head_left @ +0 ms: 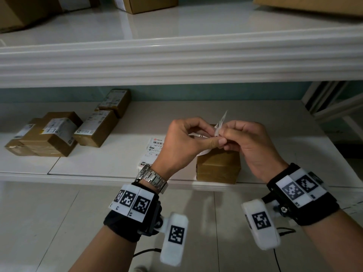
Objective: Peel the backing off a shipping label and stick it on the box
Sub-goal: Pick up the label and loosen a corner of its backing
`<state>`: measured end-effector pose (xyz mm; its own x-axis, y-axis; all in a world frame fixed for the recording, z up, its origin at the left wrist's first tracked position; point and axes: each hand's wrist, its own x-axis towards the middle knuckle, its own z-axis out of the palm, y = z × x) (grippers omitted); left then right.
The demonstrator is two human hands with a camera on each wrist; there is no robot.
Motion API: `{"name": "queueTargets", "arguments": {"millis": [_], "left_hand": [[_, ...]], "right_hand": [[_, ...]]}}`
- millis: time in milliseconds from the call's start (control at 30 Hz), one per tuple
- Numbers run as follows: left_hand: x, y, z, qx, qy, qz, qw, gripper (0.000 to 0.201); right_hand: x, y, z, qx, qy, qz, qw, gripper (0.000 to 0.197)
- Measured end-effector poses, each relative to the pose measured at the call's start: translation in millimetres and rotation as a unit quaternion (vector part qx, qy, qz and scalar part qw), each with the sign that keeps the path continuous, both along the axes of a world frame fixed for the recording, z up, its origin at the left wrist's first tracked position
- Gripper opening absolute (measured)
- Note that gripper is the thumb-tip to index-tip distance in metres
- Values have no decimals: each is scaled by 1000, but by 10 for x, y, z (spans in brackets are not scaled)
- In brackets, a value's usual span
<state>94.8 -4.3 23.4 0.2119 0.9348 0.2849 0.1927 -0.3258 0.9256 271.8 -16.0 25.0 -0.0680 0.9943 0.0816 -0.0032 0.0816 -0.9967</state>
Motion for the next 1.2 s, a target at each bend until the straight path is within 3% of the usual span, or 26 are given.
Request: {"name": "queueTargets", "arguments": {"millis": [267, 433, 1200], "left_hand": [[-33, 21, -14, -22, -23, -5, 999, 16], [-47, 35, -26, -36, -39, -12, 999, 6], [-169, 109, -31, -76, -80, 126, 986, 10]], "right_hand": [[4, -6, 12, 12, -17, 5, 1000, 8], [7, -11, 14, 14, -40, 5, 999, 13], [243, 93, 21, -24, -40, -106, 993, 23]]}}
